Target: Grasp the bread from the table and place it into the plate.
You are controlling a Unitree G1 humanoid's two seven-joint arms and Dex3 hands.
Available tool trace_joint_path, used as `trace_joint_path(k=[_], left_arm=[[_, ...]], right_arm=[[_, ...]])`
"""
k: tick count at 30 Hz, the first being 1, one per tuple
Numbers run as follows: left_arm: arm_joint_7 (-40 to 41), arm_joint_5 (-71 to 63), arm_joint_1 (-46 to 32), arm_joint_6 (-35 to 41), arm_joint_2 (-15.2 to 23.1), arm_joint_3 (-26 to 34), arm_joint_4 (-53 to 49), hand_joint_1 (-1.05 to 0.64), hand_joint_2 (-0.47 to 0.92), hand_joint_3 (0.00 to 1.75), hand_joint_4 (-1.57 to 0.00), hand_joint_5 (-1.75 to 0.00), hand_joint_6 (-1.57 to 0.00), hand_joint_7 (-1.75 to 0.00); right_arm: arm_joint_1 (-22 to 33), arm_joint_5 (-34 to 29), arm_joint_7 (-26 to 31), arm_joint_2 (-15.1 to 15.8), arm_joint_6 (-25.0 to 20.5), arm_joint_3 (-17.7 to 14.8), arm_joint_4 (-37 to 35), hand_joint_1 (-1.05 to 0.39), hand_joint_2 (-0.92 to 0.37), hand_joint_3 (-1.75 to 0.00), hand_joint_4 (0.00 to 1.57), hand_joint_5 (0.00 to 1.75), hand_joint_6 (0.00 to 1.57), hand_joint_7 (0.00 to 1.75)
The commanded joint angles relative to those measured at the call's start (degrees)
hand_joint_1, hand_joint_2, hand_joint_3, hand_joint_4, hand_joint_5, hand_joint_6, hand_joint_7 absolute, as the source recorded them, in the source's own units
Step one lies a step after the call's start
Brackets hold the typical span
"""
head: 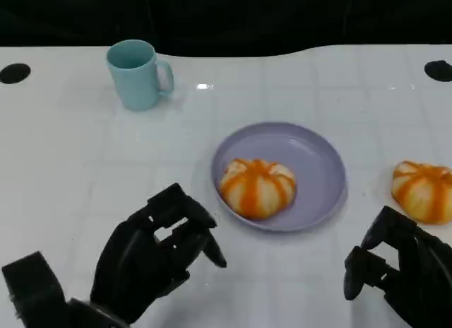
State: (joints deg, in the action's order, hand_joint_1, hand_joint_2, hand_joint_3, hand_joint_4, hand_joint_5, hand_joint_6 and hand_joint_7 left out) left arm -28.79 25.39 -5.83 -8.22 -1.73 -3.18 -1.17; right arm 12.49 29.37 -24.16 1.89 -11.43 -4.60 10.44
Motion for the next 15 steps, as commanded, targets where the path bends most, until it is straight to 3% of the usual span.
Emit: trace_joint_path(k=[1, 15], left_arm=[[0.86, -0.2, -2.28, 0.8, -0.05, 0.8, 0.48, -0.6, 0.92, 0.36, -0.72, -1.75, -0.5, -1.73], [-0.53, 0.42, -4.85, 7.73, 1.43, 1.73, 1.38, -0.6, 0.92, 0.32, -0.79, -1.75, -0.56, -1.75]], right_arm=[[0.54, 0.01, 0.05, 0.56, 0.35, -0.4, 0.68, -0.58, -0.92, -0.36, 0.74, 1.75, 0.59, 1.6], [0.66, 0.14, 0.25, 0.61, 0.03, -0.36, 1.44, -0.58, -0.92, -0.34, 0.76, 1.75, 0.62, 1.61]])
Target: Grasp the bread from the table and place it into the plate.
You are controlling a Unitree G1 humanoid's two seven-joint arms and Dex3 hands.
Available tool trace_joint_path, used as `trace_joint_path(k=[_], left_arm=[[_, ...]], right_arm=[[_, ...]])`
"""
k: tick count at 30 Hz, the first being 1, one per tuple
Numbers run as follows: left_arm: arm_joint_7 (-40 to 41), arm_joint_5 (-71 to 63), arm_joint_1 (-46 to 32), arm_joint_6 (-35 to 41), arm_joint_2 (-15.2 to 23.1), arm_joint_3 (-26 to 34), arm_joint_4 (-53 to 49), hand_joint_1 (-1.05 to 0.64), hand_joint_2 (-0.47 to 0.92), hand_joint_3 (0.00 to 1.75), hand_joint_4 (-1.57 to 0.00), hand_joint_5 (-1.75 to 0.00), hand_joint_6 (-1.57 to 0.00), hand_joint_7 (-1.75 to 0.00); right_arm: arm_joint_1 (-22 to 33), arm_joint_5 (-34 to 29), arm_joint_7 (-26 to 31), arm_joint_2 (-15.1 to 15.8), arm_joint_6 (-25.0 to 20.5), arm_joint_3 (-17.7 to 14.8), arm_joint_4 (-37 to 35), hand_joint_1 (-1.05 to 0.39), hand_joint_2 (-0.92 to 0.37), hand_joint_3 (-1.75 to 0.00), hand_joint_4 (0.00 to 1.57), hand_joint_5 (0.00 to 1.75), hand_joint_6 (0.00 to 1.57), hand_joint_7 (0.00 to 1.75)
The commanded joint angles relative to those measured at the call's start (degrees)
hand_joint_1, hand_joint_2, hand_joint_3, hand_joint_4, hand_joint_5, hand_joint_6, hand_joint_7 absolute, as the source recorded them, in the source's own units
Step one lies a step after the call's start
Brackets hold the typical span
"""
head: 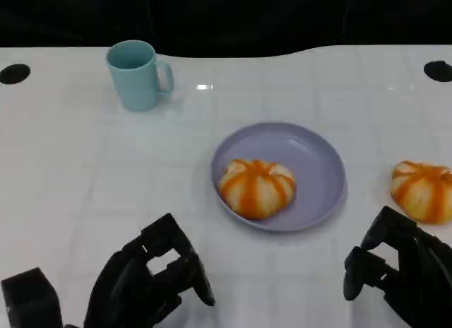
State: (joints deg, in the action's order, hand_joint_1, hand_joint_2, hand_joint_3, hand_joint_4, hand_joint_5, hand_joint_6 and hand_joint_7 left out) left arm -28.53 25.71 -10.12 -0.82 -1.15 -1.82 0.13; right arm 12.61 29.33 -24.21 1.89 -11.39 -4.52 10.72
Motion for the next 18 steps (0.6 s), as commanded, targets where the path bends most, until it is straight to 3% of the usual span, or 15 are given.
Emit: trace_joint_path(k=[1, 18], left_arm=[[-0.88, -0.06, -0.56, 0.26, 0.91, 0.36, -0.11, -0.6, 0.92, 0.32, -0.79, -1.75, -0.56, -1.75], [-1.23, 0.61, 0.59, 1.71, 0.69, 0.89, -0.7, -0.61, 0.92, 0.29, -0.79, -1.75, -0.56, -1.75]], right_arm=[[0.56, 0.28, 0.32, 0.58, -0.11, -0.46, 1.22, -0.58, -0.92, -0.34, 0.76, 1.75, 0.62, 1.6], [0.31, 0.13, 0.26, 0.68, 0.21, -0.48, 0.81, -0.58, -0.92, -0.33, 0.76, 1.75, 0.63, 1.56]])
